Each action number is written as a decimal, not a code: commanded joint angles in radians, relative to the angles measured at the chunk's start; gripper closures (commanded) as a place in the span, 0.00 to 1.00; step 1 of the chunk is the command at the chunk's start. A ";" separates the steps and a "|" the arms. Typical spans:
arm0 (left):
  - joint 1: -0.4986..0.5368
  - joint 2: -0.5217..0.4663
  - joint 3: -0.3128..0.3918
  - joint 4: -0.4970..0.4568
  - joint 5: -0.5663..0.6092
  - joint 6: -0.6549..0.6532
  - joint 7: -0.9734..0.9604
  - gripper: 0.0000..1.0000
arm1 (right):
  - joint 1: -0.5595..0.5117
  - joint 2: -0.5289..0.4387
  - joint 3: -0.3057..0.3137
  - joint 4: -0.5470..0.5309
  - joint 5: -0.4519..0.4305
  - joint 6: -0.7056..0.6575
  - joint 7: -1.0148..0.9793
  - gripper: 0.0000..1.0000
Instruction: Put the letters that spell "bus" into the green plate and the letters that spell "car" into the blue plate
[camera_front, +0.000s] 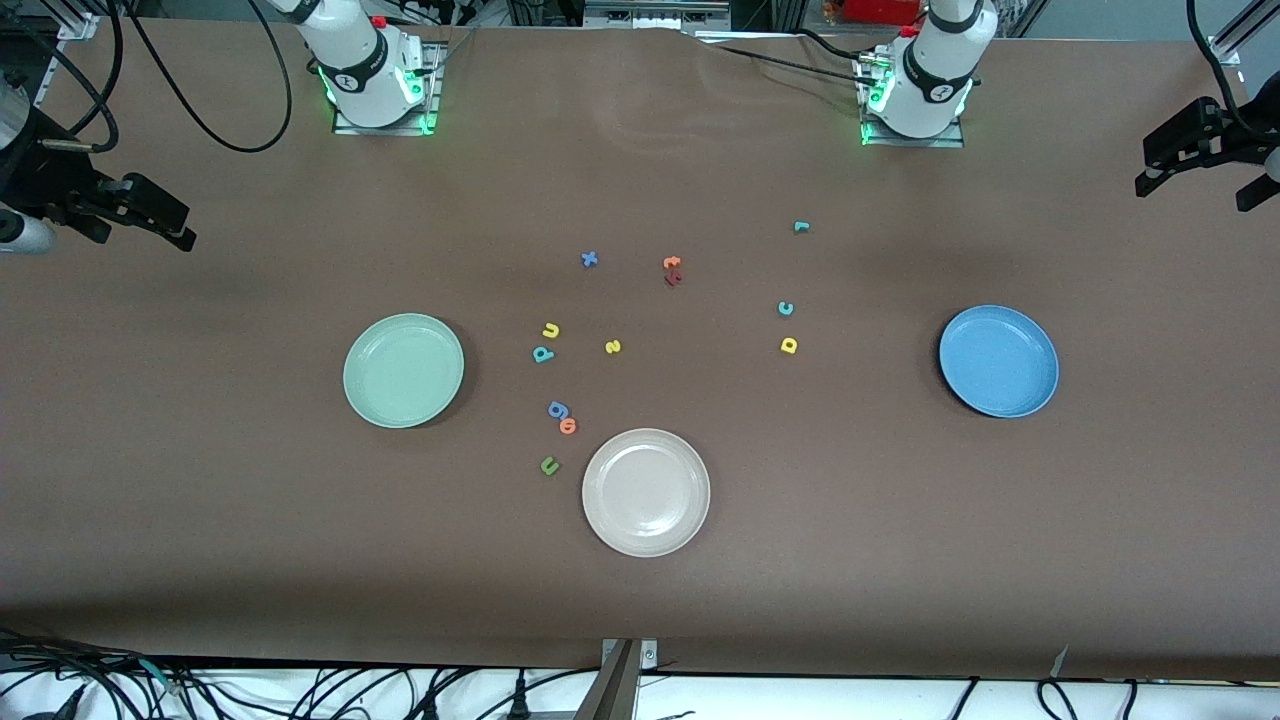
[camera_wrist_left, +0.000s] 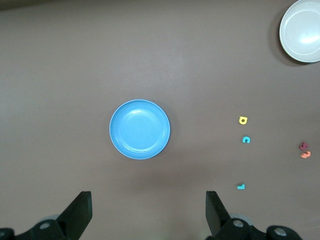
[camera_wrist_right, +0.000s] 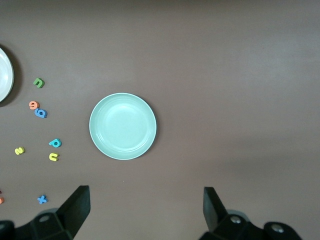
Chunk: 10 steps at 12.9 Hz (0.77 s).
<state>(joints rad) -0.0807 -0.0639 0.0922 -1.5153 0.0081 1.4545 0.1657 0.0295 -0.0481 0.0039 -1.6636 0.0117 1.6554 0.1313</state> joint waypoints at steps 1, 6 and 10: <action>0.006 -0.010 0.000 -0.014 -0.027 0.000 -0.008 0.00 | 0.000 -0.003 -0.002 0.012 0.017 -0.017 0.010 0.00; 0.006 0.009 -0.002 -0.020 -0.025 -0.041 -0.005 0.00 | -0.002 0.001 -0.004 0.012 0.017 -0.016 0.007 0.00; 0.004 0.029 -0.003 -0.014 -0.025 -0.049 -0.008 0.00 | -0.002 -0.003 -0.004 0.012 0.017 -0.016 0.007 0.00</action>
<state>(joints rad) -0.0809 -0.0449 0.0914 -1.5391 0.0081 1.4158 0.1648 0.0292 -0.0480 0.0024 -1.6636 0.0117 1.6554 0.1314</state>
